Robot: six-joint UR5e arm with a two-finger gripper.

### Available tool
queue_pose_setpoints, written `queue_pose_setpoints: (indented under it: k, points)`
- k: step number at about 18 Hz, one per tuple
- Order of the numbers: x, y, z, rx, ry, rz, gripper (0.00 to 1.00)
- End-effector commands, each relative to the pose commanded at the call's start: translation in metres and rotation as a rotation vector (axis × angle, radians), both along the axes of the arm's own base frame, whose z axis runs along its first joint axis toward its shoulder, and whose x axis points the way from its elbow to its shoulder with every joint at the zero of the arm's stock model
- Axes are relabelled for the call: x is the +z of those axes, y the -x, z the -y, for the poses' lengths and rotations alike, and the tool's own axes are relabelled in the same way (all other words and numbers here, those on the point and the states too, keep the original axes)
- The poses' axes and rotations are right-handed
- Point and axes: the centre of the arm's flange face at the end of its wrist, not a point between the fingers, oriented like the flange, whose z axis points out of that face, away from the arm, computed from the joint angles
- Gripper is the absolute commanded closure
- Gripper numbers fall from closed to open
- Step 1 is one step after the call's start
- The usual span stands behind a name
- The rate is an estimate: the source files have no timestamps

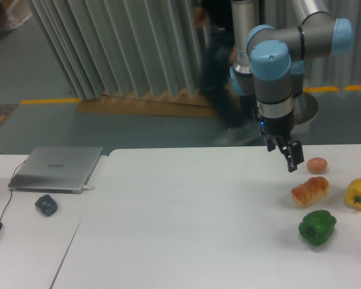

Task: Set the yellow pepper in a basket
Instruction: 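Move the open gripper over the yellow bell pepper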

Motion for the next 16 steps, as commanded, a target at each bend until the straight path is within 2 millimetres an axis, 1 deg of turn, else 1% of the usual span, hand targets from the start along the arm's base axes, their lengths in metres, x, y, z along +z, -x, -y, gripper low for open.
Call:
queue_pose_setpoints:
  k: [16]
  points:
    - [-0.001,0.0028,0.0011,0.009,0.002,0.001,0.0]
